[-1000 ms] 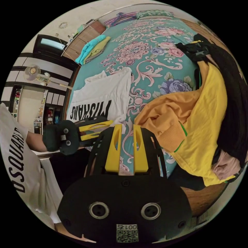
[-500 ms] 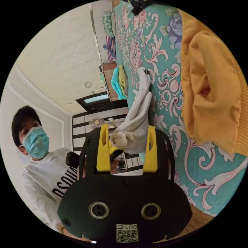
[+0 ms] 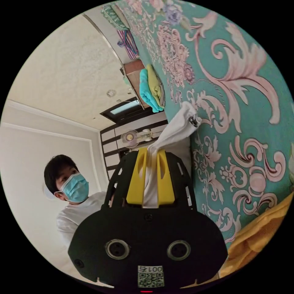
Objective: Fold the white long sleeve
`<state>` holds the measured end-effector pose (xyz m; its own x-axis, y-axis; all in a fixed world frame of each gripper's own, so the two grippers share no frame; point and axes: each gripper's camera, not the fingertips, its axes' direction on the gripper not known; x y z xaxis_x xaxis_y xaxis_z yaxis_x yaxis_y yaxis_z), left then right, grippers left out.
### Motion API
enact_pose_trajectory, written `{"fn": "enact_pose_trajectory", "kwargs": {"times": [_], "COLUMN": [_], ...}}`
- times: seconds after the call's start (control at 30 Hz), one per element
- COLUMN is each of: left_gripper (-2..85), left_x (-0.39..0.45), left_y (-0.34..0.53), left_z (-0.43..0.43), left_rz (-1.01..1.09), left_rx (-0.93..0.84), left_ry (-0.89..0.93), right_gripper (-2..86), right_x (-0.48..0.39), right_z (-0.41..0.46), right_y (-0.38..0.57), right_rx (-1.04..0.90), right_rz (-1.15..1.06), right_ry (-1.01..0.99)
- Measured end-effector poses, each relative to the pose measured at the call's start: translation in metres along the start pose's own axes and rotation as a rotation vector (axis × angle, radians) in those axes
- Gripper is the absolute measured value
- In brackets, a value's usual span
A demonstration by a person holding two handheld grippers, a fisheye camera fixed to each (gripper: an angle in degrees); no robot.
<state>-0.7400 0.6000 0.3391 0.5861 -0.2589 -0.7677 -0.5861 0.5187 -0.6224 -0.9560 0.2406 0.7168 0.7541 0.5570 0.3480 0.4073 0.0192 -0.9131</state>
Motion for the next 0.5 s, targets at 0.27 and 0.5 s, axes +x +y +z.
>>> {"fn": "enact_pose_trajectory", "kwargs": {"times": [0.27, 0.5], "left_gripper": [0.0, -0.5], "left_x": [-0.135, -0.273], "left_y": [0.105, 0.252], "left_z": [-0.058, -0.064], "left_rz": [-0.391, -0.635], "left_rx": [0.067, -0.133], "left_ry": [-0.008, -0.163], "right_gripper": [1.8, 8.0], "right_x": [-0.092, -0.002], "right_z": [0.238, 0.507], "right_y": [0.016, 0.067], "right_rx": [-0.285, -0.553], "right_rz": [-0.408, -0.654], "right_ry": [0.65, 0.757]}}
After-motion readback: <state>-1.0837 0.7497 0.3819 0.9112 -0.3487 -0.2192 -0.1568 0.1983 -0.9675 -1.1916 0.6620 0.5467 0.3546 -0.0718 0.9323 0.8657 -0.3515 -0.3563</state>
